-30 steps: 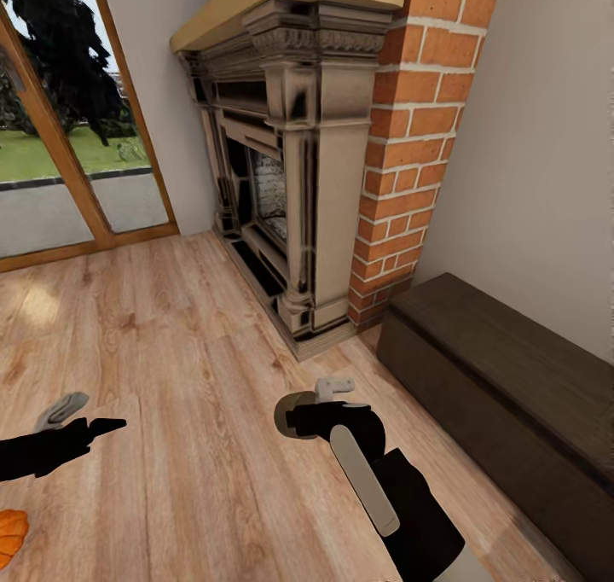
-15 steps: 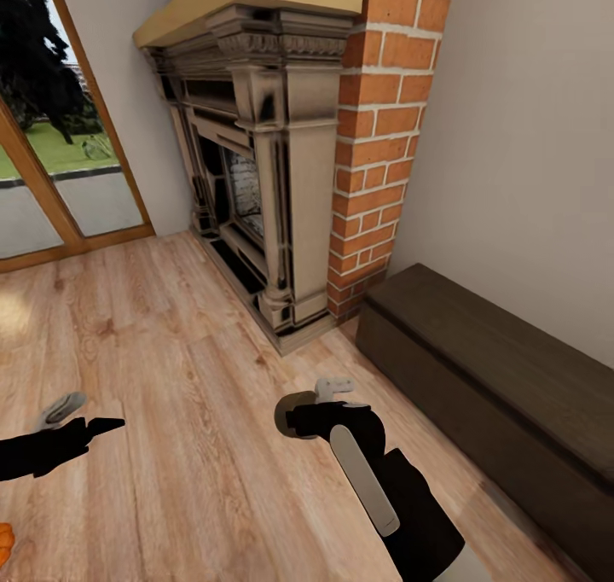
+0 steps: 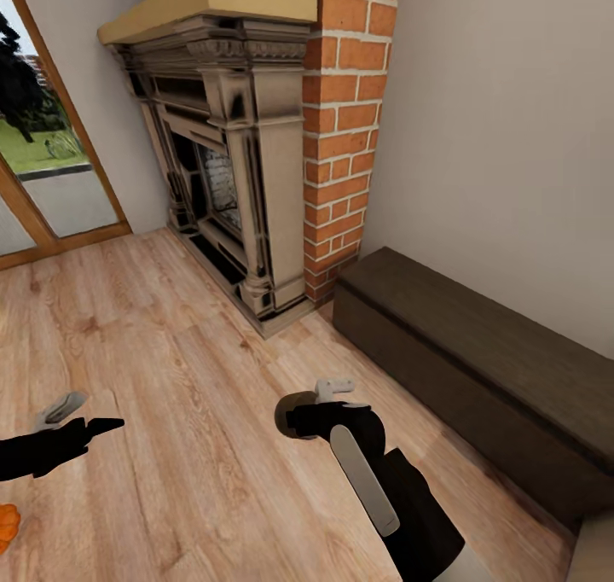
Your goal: Place each of the two pumpkins and all three candles from the living room inside a cabinet in the living room (use any cabinet), then make sure every cabinet is closed, and position the cauldron so it is next to a table in the living room.
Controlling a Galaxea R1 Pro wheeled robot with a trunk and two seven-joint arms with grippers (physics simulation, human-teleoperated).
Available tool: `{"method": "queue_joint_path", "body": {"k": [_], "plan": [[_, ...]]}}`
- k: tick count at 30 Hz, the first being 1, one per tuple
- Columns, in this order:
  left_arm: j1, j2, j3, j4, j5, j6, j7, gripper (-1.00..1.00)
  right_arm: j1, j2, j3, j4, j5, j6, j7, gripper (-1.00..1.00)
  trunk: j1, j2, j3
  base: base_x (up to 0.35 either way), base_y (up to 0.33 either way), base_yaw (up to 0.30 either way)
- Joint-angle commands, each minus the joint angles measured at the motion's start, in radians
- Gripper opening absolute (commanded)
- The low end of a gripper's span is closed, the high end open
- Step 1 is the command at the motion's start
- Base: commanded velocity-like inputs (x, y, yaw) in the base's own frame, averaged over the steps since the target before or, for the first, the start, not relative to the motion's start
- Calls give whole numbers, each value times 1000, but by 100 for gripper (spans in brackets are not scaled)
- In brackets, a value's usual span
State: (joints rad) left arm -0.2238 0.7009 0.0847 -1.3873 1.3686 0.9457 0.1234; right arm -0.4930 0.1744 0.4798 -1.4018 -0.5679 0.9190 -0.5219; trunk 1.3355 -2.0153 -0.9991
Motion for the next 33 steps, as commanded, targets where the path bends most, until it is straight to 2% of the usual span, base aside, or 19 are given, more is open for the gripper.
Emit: {"method": "queue_joint_path", "body": {"k": [1,7,33], "plan": [[0,0,1,-1,10,4,10,100,-1,0,1,0,-10,1,-10,-100,-5,7,1,-314,0,-171],[0,0,1,-1,10,4,11,100,-1,0,0,-1,-10,1,-10,-100,-28,49,12,-122,0,-171],[0,0,1,1,10,2,12,100,-1,0,1,-2,-10,1,-10,-100,-127,231,65,-2,0,-216]]}}
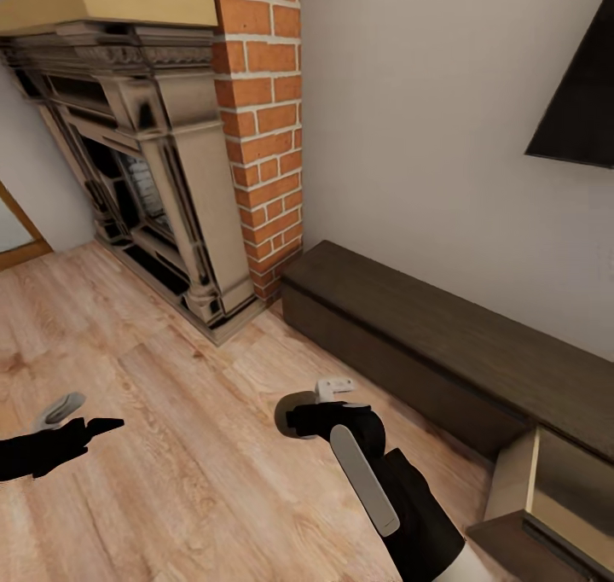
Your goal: Place each of the two pumpkins and all three candles from the living room inside a cabinet in the living room (use any cabinet), then make sure every cabinet is closed, and position the cauldron so it is next to a table in the living room.
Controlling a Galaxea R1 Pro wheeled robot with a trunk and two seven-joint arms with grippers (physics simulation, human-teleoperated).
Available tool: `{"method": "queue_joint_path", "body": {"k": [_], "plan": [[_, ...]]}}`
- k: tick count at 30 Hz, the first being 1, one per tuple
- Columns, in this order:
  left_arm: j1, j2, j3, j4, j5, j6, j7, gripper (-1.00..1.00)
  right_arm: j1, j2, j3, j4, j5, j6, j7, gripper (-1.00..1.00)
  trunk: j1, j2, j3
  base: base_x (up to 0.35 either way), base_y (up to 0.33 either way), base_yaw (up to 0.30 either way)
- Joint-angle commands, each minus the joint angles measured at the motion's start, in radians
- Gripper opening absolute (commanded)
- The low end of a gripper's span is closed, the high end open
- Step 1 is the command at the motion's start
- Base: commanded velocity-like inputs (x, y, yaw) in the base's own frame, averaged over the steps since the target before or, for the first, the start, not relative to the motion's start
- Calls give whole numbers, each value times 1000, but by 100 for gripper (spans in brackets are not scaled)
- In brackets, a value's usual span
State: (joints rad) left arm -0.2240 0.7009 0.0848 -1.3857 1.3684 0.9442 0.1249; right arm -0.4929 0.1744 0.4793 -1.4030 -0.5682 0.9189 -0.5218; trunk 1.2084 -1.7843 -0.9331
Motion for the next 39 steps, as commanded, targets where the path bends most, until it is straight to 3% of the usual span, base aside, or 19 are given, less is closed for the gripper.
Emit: {"method": "queue_joint_path", "body": {"k": [1,6,22,39], "plan": [[0,0,1,-1,11,4,10,100,-1,0,1,-1,-10,1,-10,-100,-4,7,2,0,0,-234],[0,0,1,-1,11,4,10,100,-1,0,2,0,-10,1,-10,-100,-23,42,13,0,0,-238],[0,0,1,0,11,5,10,100,-1,0,2,0,-10,1,-9,-100,-23,42,3,0,0,-254],[0,0,0,1,12,5,10,100,-1,0,4,-1,-9,1,-7,-100,-23,42,8,0,0,-277]]}}
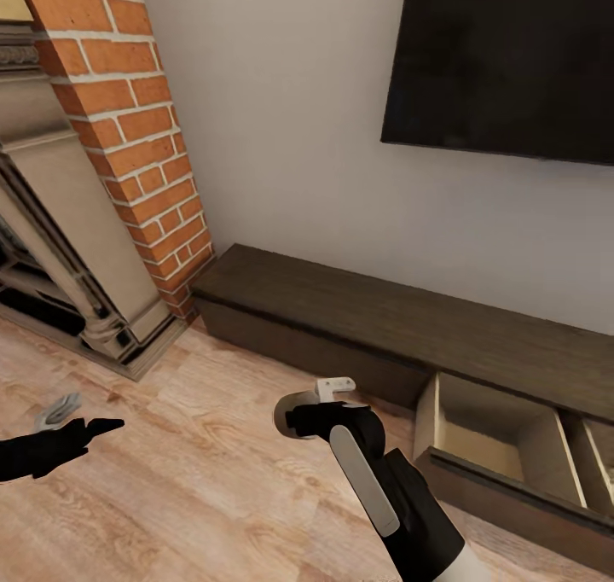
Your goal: Place each of the two pumpkins and all three candles from the living room inside a cabinet in the living room (use any cabinet), then make sure every cabinet is closed, and position the cauldron so it is next to a table in the living room.
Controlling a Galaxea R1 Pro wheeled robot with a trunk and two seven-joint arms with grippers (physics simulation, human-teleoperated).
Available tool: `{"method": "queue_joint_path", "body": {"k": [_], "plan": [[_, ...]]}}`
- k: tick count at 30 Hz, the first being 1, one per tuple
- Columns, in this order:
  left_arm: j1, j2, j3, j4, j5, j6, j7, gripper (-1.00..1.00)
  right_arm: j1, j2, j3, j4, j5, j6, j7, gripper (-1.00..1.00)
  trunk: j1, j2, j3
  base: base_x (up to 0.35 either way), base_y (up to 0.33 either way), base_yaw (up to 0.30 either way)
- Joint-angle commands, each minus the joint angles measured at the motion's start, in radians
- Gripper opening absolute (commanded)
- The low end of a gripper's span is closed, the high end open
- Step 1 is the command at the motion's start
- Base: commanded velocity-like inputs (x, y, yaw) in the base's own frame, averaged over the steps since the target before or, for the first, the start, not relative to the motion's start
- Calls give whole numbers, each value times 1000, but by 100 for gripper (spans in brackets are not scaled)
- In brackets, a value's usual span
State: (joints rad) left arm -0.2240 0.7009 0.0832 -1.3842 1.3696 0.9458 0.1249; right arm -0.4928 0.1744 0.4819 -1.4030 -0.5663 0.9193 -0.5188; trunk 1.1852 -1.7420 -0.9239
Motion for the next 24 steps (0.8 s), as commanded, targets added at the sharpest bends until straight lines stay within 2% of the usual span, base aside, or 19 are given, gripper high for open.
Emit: {"method": "queue_joint_path", "body": {"k": [1,14,19,24], "plan": [[0,0,1,-1,11,4,10,100,-1,0,1,-1,-11,1,-10,-100,0,0,0,0,0,-277],[0,0,1,-1,10,4,10,100,-1,0,2,-1,-10,1,-10,-100,0,0,9,0,0,-271],[0,-1,0,-1,9,4,10,100,-1,0,3,-1,-10,-1,-10,-100,0,0,15,0,0,-171],[0,-1,0,-1,9,4,10,100,-1,0,4,-1,-10,-45,-14,-100,0,0,22,0,0,-137]]}}
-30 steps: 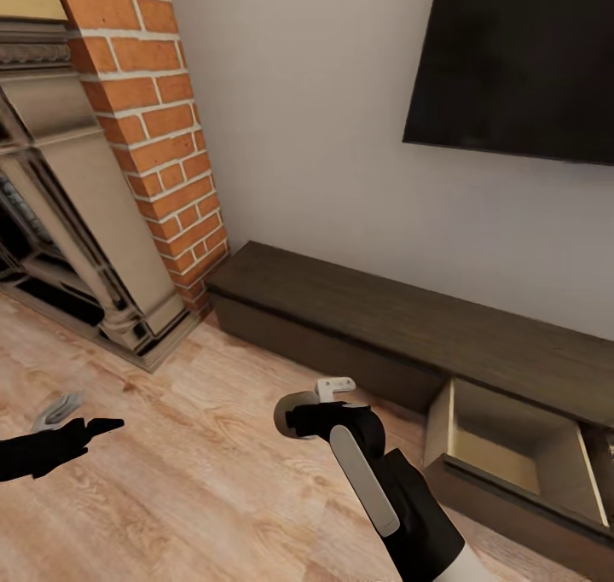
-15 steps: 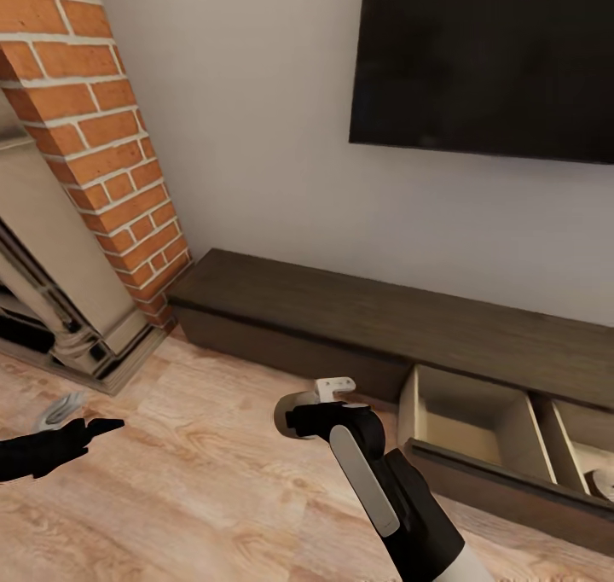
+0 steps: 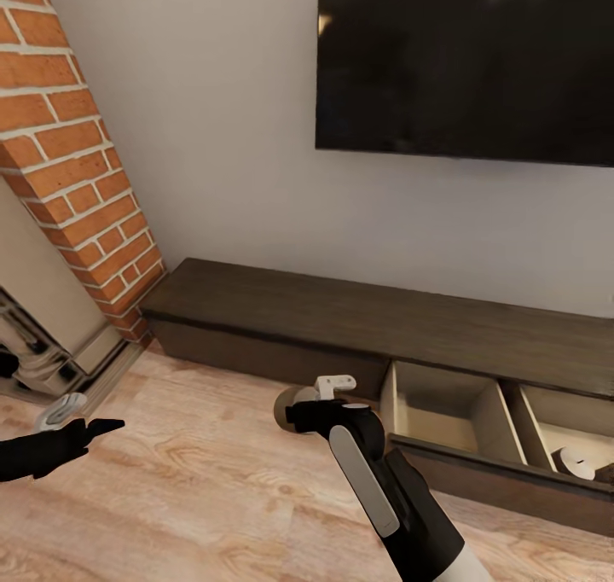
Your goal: Place each of the two pumpkins and all three candles from the living room inside a cabinet in the living room (use any cabinet), then make sure every cabinet is closed, and position the cauldron so it is next to a table in the living room.
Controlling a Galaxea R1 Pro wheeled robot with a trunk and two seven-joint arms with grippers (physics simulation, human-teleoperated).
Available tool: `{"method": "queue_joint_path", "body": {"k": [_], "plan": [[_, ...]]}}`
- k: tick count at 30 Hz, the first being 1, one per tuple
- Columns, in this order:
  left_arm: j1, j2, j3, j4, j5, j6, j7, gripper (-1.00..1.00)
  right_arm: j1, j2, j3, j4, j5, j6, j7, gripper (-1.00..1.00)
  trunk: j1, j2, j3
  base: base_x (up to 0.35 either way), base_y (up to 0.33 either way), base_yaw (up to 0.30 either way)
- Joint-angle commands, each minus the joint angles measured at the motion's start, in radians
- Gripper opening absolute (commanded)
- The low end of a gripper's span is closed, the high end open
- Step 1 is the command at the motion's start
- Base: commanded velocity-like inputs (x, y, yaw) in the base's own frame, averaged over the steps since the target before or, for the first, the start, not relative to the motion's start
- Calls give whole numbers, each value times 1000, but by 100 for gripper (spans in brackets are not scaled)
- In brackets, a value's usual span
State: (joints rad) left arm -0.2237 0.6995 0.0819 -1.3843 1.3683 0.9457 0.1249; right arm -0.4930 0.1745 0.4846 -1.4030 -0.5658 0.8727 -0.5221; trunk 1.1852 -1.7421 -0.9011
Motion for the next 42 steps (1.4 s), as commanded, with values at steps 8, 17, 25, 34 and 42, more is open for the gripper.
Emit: {"method": "queue_joint_path", "body": {"k": [8,17,25,34,42], "plan": [[0,0,1,-1,10,4,10,100,-1,0,1,-1,-10,-6,-11,-100,0,0,10,0,0,-133],[0,1,0,-1,11,4,10,100,-1,0,-3,-1,-12,-7,-7,-100,0,0,23,0,0,-159],[0,0,-1,-1,11,4,11,100,-1,0,-5,-1,-12,-7,-6,-100,0,0,31,0,0,-190],[0,0,1,-1,11,2,57,100,-1,0,-3,-2,-10,-9,-6,-100,0,0,32,0,0,-25],[0,0,1,-1,9,2,59,100,-1,0,-3,-2,-11,-21,-5,-100,0,0,40,0,0,-180]]}}
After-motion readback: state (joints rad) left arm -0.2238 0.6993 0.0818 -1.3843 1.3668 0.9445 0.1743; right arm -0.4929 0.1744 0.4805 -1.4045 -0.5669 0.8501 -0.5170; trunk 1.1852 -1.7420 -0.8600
